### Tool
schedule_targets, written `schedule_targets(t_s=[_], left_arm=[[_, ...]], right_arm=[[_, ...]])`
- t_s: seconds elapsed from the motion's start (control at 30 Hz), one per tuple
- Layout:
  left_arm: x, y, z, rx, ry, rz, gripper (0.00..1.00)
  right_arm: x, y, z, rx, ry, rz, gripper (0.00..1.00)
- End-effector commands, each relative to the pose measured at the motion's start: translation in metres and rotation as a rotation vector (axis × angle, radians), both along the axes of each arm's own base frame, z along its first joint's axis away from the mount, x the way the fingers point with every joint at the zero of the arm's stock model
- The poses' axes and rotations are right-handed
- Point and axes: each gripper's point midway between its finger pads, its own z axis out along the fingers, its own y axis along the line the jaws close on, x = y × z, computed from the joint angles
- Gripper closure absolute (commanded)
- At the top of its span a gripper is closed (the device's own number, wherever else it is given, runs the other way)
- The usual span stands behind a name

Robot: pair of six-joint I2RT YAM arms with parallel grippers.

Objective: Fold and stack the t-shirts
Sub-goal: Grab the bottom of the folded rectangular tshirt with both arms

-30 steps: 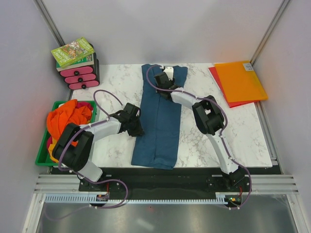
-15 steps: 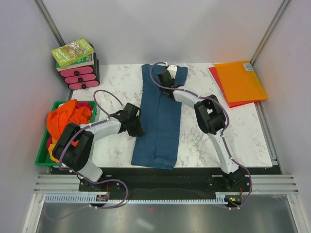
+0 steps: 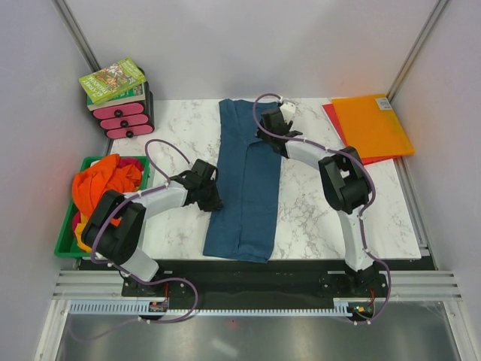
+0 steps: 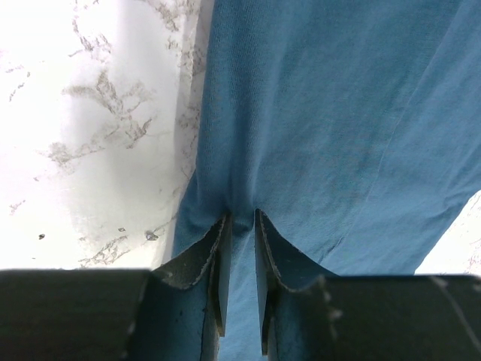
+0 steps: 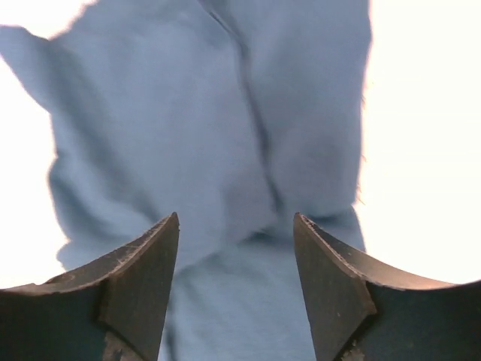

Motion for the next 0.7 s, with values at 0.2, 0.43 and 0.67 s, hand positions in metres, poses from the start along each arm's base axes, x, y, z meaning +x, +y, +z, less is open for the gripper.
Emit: schedule_targets(t_s=[0.2, 0.43, 0.67], left_arm=[[-0.005, -0.006, -0.002, -0.011, 0.034, 0.001, 0.75], [-0.001, -0.007, 0.002, -0.003, 0.028, -0.01, 0.75], [-0.004, -0.009, -0.004, -0.009, 0.056, -0.009, 0.75]], right_arm=[[0.044, 0.075, 0.081, 0.101, -0.115, 0.254, 0.69], [0.043, 0.074, 0.014, 0.143, 0.052, 0.244, 0.97], [0.019, 0.066, -0.012, 0.101, 0.134, 0.278, 0.98]])
